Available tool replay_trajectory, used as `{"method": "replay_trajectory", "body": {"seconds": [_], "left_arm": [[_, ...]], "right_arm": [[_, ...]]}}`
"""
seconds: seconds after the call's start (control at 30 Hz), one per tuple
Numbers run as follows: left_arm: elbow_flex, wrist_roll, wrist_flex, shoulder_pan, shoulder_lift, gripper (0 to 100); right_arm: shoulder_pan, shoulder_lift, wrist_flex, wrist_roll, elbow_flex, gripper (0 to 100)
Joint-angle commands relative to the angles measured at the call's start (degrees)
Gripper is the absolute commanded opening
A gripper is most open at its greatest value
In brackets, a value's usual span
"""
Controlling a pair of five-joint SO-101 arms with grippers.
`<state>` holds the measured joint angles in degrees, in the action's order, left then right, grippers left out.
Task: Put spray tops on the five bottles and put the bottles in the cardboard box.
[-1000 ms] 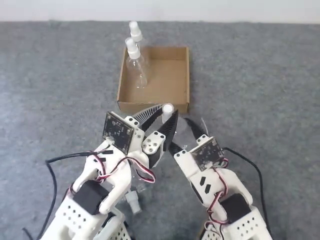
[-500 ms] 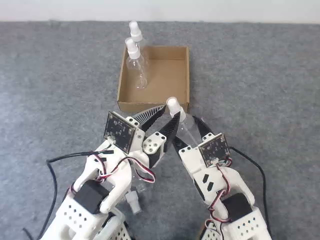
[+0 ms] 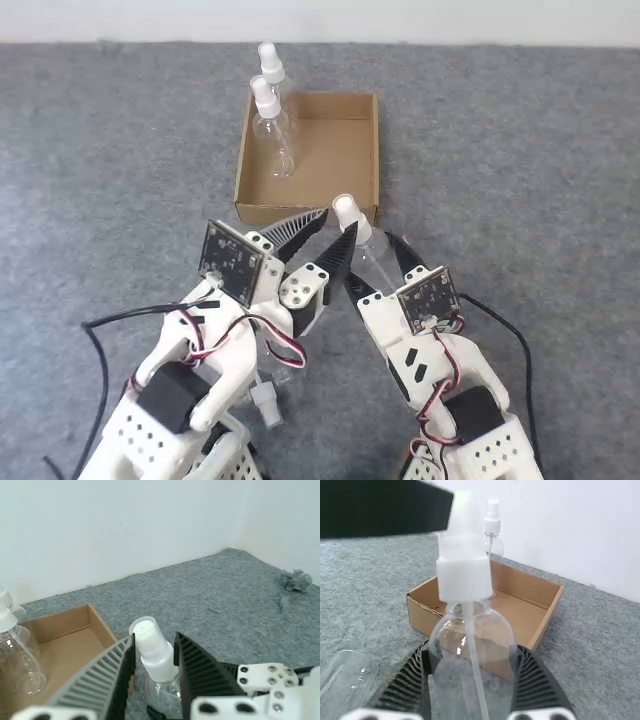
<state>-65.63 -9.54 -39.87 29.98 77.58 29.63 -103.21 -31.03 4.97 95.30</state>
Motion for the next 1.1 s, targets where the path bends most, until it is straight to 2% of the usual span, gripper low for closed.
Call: {"method": "replay_trajectory", "body": {"seconds": [0.0, 0.17, 0.43, 0.8, 0.93, 1.07], "left_arm": [[3.5, 0.0, 0.0, -0.1, 0.8, 12], [3.0, 0.2, 0.5, -0.2, 0.7, 12], [-2.4, 0.7, 6.0, 1.2, 0.3, 12], [-3.4, 9.2, 2.9, 7.1, 0.4, 11], [-2.8, 9.2, 2.8, 7.0, 0.7, 11], [-0.1, 9.2, -0.8, 7.1, 0.7, 11]], "right_arm": [[1.1, -0.7, 1.0, -0.4, 1.0, 0.6], [1.1, -0.7, 1.0, -0.4, 1.0, 0.6], [1.1, -0.7, 0.9, -0.4, 1.0, 0.6], [0.7, -0.7, -0.2, -0.4, 1.0, 0.6], [0.7, -0.7, -0.2, -0.4, 1.0, 0.6], [0.7, -0.7, -0.2, -0.4, 1.0, 0.6]]}}
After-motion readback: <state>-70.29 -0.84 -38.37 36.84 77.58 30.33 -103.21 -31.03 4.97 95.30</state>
